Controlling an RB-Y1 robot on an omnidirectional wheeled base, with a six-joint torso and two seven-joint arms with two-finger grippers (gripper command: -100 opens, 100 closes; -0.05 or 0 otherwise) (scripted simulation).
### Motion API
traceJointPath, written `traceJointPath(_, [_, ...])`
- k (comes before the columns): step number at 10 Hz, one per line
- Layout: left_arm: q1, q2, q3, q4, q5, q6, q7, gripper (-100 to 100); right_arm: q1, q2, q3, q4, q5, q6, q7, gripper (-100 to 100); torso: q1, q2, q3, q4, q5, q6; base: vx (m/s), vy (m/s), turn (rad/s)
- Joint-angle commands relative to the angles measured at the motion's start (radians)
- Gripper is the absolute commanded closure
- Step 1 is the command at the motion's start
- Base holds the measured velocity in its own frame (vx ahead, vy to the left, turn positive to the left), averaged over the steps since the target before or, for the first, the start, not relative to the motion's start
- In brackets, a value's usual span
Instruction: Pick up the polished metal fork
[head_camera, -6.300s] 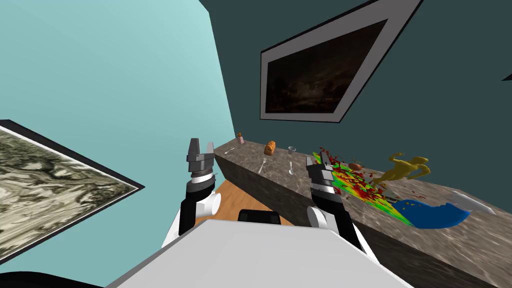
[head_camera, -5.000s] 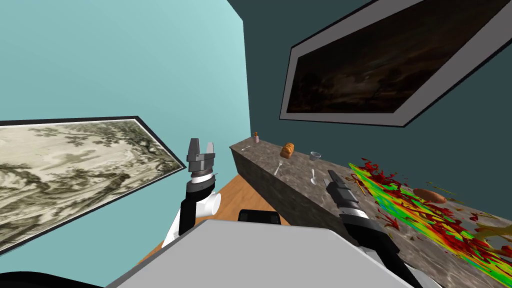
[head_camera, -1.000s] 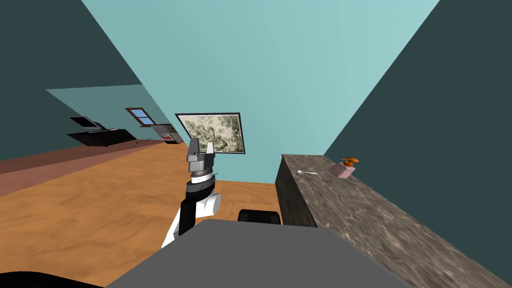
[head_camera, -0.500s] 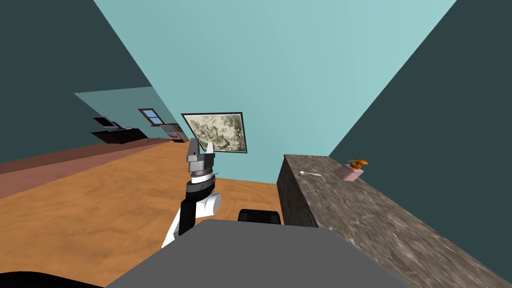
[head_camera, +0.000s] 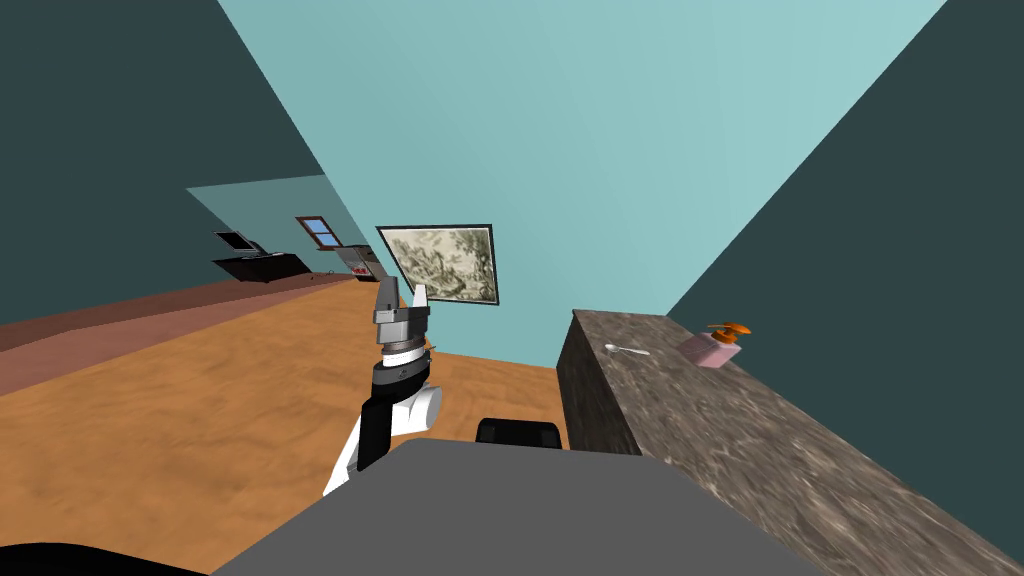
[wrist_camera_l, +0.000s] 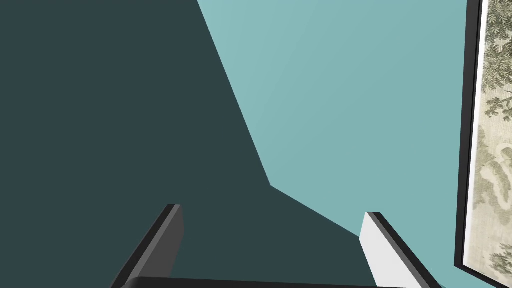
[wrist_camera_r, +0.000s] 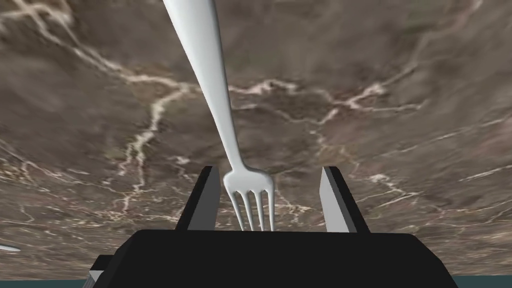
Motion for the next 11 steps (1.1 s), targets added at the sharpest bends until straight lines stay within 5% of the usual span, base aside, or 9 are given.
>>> traceJointPath(1, [0.000, 0.000, 0.000, 0.000, 0.000, 0.000, 0.000, 0, 0.000, 0.000, 0.000, 0.000, 0.000, 0.000, 0.000, 100, 0.000, 0.000, 0.000, 0.000, 0.000, 0.000, -0.006, 0.000, -0.012])
traceJointPath(4, [0.000, 0.000, 0.000, 0.000, 0.000, 0.000, 0.000, 0, 0.001, 0.000, -0.001, -0.001, 0.000, 0.000, 0.000, 100, -0.005, -0.001, 0.000, 0.000, -0.004, 0.000, 0.000, 0.000, 0.004])
traceJointPath(5, [0.000, 0.000, 0.000, 0.000, 0.000, 0.000, 0.000, 0, 0.001, 0.000, -0.001, -0.001, 0.000, 0.000, 0.000, 0, -0.005, -0.001, 0.000, 0.000, -0.004, 0.000, 0.000, 0.000, 0.000])
traceJointPath(6, [0.000, 0.000, 0.000, 0.000, 0.000, 0.000, 0.000, 0, 0.024, -0.005, -0.007, -0.034, 0.013, 0.002, -0.001, 100, -0.006, -0.001, 0.000, 0.000, -0.004, 0.000, 0.026, -0.018, -0.188])
traceJointPath(10, [0.000, 0.000, 0.000, 0.000, 0.000, 0.000, 0.000, 0, 0.056, -0.010, -0.016, -0.088, 0.031, 0.015, -0.005, 100, -0.006, -0.003, -0.002, 0.000, -0.004, 0.000, 0.033, -0.019, -0.117])
traceJointPath(11, [0.000, 0.000, 0.000, 0.000, 0.000, 0.000, 0.000, 0, 0.058, -0.010, -0.016, -0.091, 0.032, 0.016, -0.005, 0, -0.006, -0.002, -0.001, 0.000, -0.004, 0.000, 0.000, 0.000, 0.000])
